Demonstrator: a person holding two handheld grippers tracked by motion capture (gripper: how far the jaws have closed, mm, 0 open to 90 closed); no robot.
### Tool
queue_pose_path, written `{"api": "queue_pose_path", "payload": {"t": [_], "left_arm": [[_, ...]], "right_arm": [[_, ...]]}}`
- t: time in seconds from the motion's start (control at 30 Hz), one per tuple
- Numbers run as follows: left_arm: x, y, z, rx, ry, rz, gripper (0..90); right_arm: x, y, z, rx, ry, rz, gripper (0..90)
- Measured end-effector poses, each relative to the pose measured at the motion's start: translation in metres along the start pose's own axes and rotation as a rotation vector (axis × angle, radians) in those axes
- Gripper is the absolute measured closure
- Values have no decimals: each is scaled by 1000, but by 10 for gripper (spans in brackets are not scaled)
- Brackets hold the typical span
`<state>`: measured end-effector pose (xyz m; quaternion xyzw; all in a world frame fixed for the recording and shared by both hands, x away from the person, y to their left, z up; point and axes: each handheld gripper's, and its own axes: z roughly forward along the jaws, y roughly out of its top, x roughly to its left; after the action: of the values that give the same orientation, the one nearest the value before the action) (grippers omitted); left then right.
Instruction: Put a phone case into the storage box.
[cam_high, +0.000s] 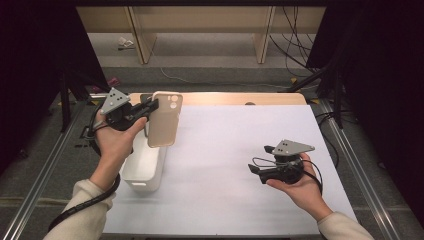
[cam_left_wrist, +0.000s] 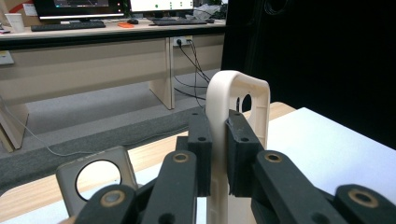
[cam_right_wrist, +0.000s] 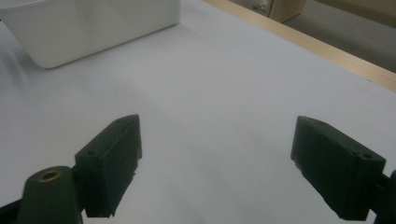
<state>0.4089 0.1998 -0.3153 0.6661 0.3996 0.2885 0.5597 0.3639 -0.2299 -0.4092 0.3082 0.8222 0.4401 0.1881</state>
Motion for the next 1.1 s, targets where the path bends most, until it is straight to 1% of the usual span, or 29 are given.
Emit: {"api": "queue_pose_path", "payload": {"t": [0.57,1.1], "left_arm": [[7,0,-1,-3,20,4,818],[17,2,-1,7,39,9,818]], "right_arm": [[-1,0,-1,-5,-3,9,172],[-2,0,0,-7,-2,20,172]]}}
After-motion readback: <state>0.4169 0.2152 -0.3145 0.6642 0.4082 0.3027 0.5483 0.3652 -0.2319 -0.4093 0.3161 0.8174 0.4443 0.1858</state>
